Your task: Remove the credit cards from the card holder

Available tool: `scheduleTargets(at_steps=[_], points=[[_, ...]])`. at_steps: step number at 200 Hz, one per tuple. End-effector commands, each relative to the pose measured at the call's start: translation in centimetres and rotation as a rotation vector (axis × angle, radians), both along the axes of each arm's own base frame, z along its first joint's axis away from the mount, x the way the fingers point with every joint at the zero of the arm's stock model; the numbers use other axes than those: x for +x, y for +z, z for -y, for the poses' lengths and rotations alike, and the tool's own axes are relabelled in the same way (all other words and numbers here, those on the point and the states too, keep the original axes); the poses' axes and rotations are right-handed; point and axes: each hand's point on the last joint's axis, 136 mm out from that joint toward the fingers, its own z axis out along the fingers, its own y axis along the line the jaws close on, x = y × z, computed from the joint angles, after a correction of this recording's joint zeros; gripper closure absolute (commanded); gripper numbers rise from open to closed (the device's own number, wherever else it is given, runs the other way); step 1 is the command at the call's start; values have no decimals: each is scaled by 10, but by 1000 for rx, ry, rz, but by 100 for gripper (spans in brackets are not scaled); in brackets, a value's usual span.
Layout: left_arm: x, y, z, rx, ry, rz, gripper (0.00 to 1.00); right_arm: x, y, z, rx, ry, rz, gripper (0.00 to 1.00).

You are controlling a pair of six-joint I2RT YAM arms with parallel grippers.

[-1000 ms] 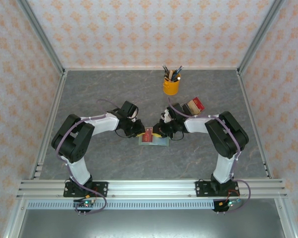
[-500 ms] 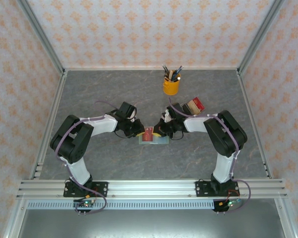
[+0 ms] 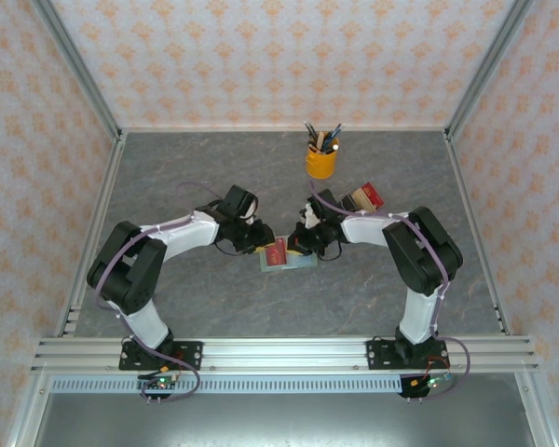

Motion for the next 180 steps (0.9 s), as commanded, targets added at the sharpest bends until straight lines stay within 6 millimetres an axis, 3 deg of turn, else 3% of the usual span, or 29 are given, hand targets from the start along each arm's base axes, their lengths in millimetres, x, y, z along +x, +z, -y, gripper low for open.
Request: scheduleTargets(at_steps=[1,22,49,74,180], points=[[-9,-14,-14,70,17,-33,74,4,13,0,-18,25,50,100],[-11,-22,-16,76,27,-49,77,2,16,-6,17,49,41,100],[-12,-30,-11,59,22,-66,80,2,19,-10,46,64,37,84],[-13,-37,-12,66,21,-82,80,2,17,-10,37,68,29,79],[-18,-49,-15,86,16,-107,81,0,6,-7,6,77,5,79]])
